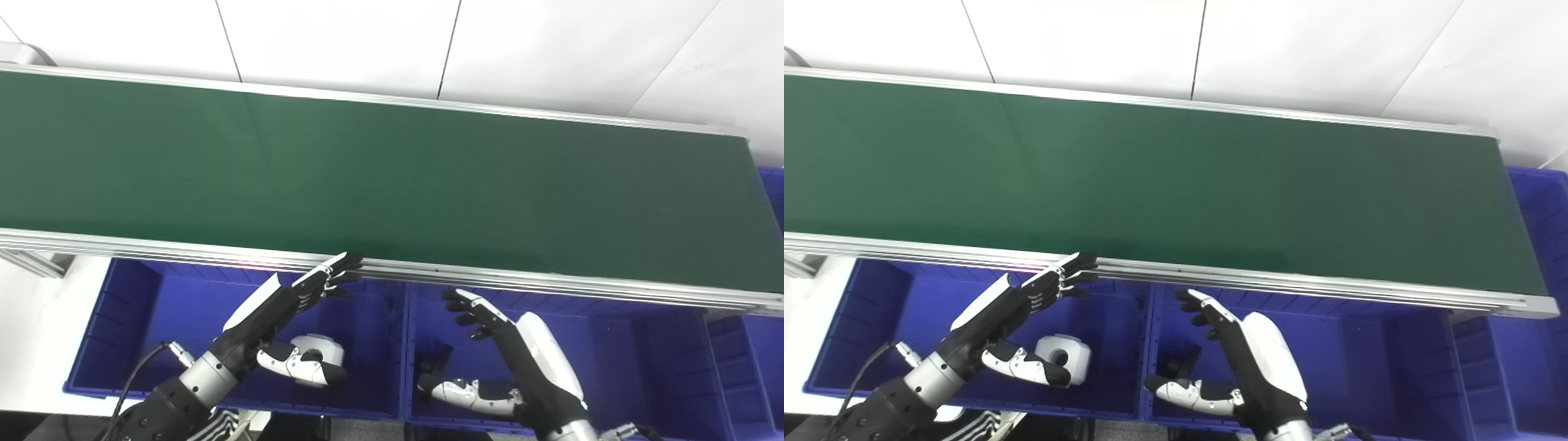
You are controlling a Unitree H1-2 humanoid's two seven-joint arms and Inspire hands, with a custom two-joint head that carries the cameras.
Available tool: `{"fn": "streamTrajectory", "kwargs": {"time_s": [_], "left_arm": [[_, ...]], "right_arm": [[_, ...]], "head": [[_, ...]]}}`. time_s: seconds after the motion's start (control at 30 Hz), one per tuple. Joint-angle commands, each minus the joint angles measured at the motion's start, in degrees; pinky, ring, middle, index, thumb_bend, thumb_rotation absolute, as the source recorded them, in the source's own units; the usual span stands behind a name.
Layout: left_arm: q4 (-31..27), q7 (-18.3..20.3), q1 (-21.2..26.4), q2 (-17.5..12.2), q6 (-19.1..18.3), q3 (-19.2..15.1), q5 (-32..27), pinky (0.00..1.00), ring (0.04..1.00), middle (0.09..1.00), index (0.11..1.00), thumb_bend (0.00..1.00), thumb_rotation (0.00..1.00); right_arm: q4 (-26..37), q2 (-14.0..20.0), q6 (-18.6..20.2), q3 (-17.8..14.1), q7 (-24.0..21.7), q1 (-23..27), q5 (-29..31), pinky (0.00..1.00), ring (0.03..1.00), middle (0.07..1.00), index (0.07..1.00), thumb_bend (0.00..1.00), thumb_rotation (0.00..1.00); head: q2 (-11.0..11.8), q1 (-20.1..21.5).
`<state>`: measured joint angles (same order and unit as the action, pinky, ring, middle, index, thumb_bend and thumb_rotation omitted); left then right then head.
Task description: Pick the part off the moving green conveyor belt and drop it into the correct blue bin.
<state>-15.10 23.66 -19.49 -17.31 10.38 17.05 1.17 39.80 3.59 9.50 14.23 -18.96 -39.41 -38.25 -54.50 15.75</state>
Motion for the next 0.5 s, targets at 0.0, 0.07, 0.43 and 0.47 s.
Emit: {"fn": "streamTrajectory", "kwargs": {"time_s": [0.0,0.07,0.43,0.47], "left_arm": [[-1.4,-0.7,-0.3,0.3,1.0,0.0,-0.3,0.82,0.902,0.956,0.954,0.72,0.43],[-1.3,-1.0,-0.5,0.8,0.9,0.0,0.0,0.82,0.903,0.957,0.954,0.72,0.43],[1.7,-2.0,-0.2,2.6,5.2,0.6,2.5,0.84,0.913,0.952,0.958,0.69,0.40],[1.8,-2.0,-0.2,2.7,5.3,0.6,2.4,0.84,0.914,0.954,0.959,0.68,0.39]], "right_arm": [[0.1,0.8,-4.2,-0.4,3.2,-0.6,2.8,0.74,0.814,0.850,0.876,0.70,0.44],[-1.1,1.6,-5.1,-0.6,4.8,-0.6,4.0,0.75,0.819,0.855,0.880,0.71,0.45],[-7.2,2.9,-9.4,-1.5,12.6,0.3,8.4,0.76,0.843,0.884,0.921,0.75,0.51],[-7.4,2.8,-9.3,-1.5,12.9,0.3,8.5,0.77,0.852,0.891,0.933,0.76,0.53]], "head": [[0.4,-1.2],[0.8,-2.2],[2.4,-3.6],[2.4,-3.6]]}}
